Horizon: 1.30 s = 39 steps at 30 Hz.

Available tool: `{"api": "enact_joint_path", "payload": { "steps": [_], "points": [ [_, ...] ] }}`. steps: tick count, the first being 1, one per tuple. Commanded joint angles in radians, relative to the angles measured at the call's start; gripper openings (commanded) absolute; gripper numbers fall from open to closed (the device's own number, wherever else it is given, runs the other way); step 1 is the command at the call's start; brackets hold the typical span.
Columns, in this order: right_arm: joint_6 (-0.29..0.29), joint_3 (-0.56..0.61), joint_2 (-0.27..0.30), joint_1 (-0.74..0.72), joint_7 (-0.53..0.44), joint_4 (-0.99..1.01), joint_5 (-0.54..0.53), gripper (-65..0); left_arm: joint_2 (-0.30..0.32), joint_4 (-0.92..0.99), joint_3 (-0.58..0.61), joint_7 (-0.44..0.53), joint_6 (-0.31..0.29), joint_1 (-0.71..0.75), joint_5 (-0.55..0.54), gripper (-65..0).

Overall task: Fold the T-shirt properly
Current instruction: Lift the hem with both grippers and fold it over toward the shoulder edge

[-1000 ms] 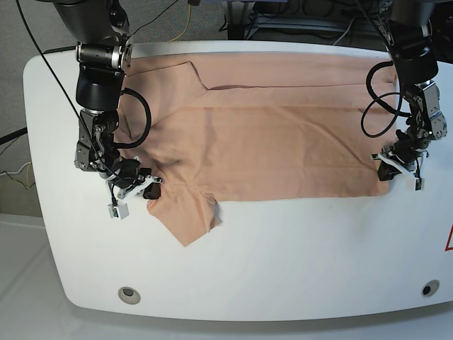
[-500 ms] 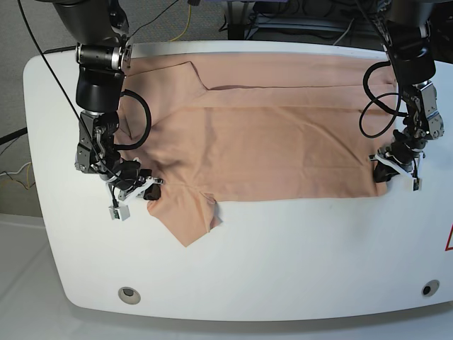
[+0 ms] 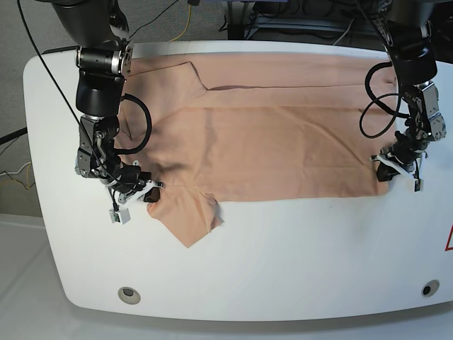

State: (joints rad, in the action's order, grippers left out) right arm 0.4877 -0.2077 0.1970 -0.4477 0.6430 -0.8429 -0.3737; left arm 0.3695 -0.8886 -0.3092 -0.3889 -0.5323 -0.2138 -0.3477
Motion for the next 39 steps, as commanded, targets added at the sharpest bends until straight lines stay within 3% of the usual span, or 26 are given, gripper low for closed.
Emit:
{"api": "enact_joint_path", "payload": {
  "steps": [1,8,10,16,28,39],
  "points": [
    [0.005,-0.003,0.011,-0.025,0.013,-0.022,-0.019,-65.0,0.014,-0.060,0.000,-0.046,-0.004,-0.012,-0.001,-65.0],
    [0.006,-0.005,0.010,-0.001,0.050,-0.120,-0.024,-65.0,0.017,-0.138,-0.002,-0.068,-0.002,0.005,-0.002,-65.0],
    [0.006,-0.008,0.009,0.046,0.092,-0.268,-0.022,-65.0,0.020,-0.179,-0.005,-0.073,0.001,0.021,-0.004,-65.0],
    [0.006,-0.010,0.007,0.113,0.141,-0.440,-0.026,-65.0,0.024,-0.233,-0.013,-0.041,0.001,0.050,-0.005,-65.0],
    [0.002,-0.016,0.011,0.198,0.189,-0.604,-0.031,-65.0,0.031,-0.312,-0.023,-0.010,-0.002,0.108,0.000,-65.0],
    [-0.001,-0.046,-0.004,0.347,0.324,-0.854,-0.046,-65.0,0.035,-0.396,-0.027,-0.057,-0.001,0.173,0.000,-65.0]
  ]
}}
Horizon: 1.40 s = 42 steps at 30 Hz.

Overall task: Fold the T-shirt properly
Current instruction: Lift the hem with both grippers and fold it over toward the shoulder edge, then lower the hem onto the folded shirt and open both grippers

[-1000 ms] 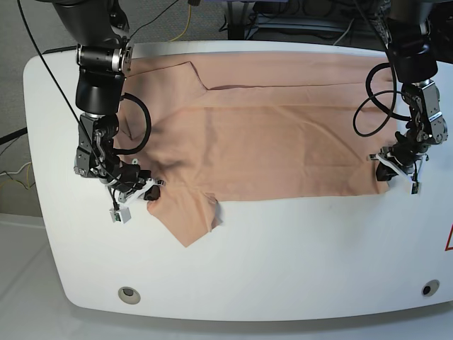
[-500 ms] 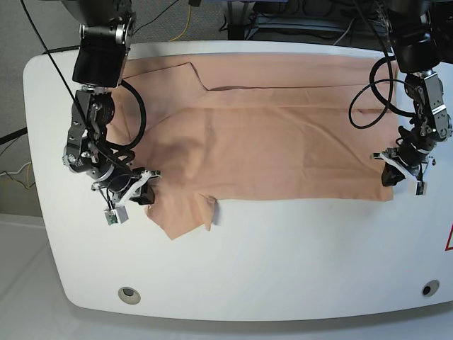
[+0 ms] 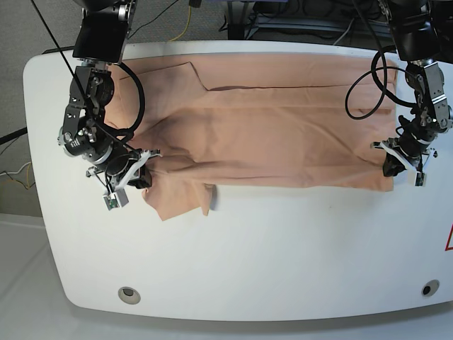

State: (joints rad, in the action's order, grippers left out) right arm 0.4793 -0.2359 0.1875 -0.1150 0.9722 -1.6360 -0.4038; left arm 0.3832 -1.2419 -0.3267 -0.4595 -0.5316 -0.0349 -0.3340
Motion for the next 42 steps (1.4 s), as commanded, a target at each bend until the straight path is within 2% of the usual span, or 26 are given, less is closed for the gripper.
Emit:
{"api": "enact_joint_path", "payload": {
  "steps": [1,21,23,31,42],
  "points": [
    [0.012,-0.026,0.001,0.036,0.004,-0.087,-0.020,-65.0,0.020,-0.054,-0.011,0.003,-0.003,0.003,-0.012,-65.0],
    [0.017,-0.114,0.017,0.217,0.069,-0.267,-0.184,-65.0,0.025,-0.150,-0.038,-0.062,0.001,0.082,-0.039,-65.0],
    [0.019,-0.102,0.037,0.247,0.086,-0.332,-0.185,-64.9,0.023,-0.186,-0.047,-0.077,0.002,0.105,-0.044,-65.0],
    [0.018,-0.117,0.067,0.307,0.104,-0.389,-0.210,-64.9,0.023,-0.243,-0.071,-0.088,0.003,0.159,-0.041,-65.0],
    [0.026,-0.145,0.117,0.399,0.097,-0.376,-0.334,-65.0,0.024,-0.289,-0.115,-0.104,-0.003,0.269,-0.047,-65.0]
  ]
}}
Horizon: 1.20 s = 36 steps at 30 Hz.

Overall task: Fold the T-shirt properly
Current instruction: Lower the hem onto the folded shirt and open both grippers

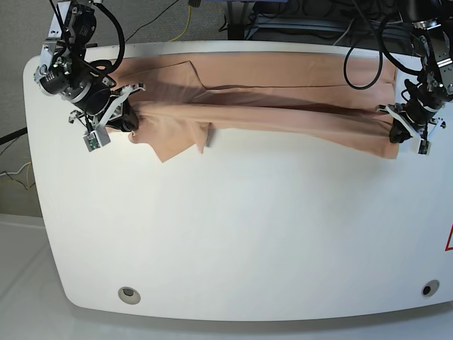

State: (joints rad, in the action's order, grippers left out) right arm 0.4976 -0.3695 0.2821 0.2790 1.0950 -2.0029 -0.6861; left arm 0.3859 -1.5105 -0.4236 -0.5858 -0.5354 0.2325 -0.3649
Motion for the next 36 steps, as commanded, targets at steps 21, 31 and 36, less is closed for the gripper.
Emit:
{"api": "enact_joint_path", "payload": {
  "steps": [21,31,36],
  "points": [
    [0.016,-0.016,0.044,0.094,-0.015,0.039,-0.069,-55.3,0.029,-0.092,-0.032,-0.049,0.003,0.111,-0.010,-62.1],
    [0.010,-0.010,0.044,0.096,-0.017,0.037,-0.048,-38.2,0.033,-0.082,-0.032,-0.093,0.008,0.087,0.003,-50.4],
    [0.008,-0.007,0.046,0.091,-0.023,0.037,-0.048,-34.4,0.032,-0.079,-0.036,-0.100,0.001,0.073,-0.006,-38.5]
  ]
}}
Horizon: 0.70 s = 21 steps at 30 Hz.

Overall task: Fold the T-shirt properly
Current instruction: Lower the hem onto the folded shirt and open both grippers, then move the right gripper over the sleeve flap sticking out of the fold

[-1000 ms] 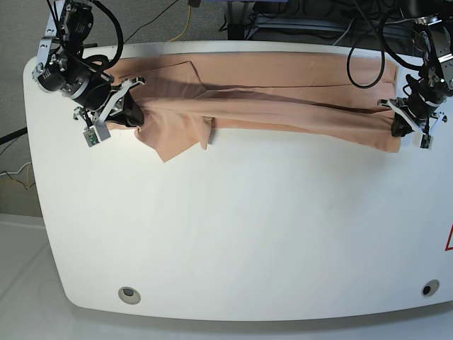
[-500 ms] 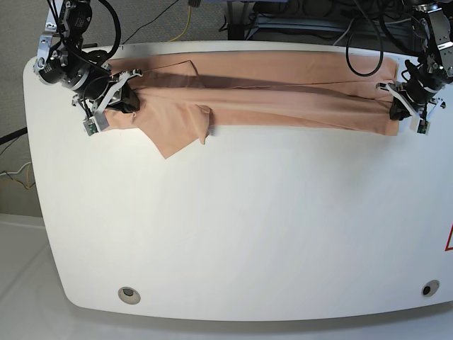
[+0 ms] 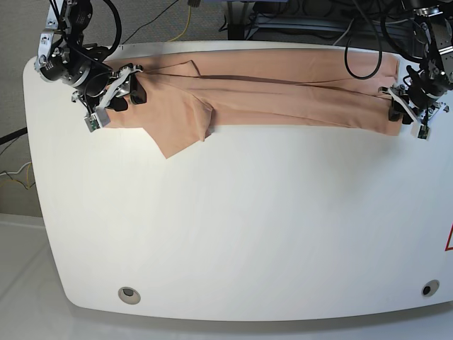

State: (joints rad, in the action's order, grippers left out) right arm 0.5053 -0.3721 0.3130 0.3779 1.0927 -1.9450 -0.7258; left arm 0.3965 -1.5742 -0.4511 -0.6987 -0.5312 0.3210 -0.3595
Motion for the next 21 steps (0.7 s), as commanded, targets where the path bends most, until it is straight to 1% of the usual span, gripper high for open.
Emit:
{"api": "enact_joint_path", "payload": {
  "steps": [1,3,5,9,11,15,17,21],
  "points": [
    [0.001,-0.003,0.015,-0.009,-0.021,-0.022,-0.009,-34.3,0.022,-0.015,-0.009,0.009,-0.004,-0.018,-0.011,-36.2],
    [0.001,-0.004,0.015,-0.013,-0.021,-0.022,-0.010,-34.3,0.022,-0.022,-0.008,0.006,-0.005,-0.021,-0.011,-32.9],
    [0.004,-0.004,0.016,-0.017,-0.021,-0.024,-0.011,-34.2,0.022,-0.031,-0.009,0.004,-0.006,-0.020,-0.011,-31.1],
    [0.009,-0.004,0.009,-0.041,-0.015,-0.020,-0.014,-33.5,0.019,-0.066,-0.014,0.020,-0.004,-0.011,-0.016,-33.6],
    [0.010,-0.003,0.005,-0.057,-0.012,-0.020,-0.015,-33.4,0.018,-0.087,-0.016,0.029,-0.004,-0.009,-0.019,-36.1],
    [0.013,0.001,-0.002,-0.100,-0.002,-0.015,-0.015,-32.6,0.019,-0.123,-0.028,0.042,-0.002,-0.008,-0.023,-37.1],
    [0.011,0.004,0.000,-0.155,0.013,-0.009,-0.018,-30.9,0.021,-0.165,-0.049,0.041,-0.010,-0.007,-0.031,-34.4],
    [0.014,0.009,-0.005,-0.204,0.024,0.012,-0.014,-29.4,0.021,-0.181,-0.061,0.041,-0.016,-0.005,-0.037,-30.8]
  ]
}}
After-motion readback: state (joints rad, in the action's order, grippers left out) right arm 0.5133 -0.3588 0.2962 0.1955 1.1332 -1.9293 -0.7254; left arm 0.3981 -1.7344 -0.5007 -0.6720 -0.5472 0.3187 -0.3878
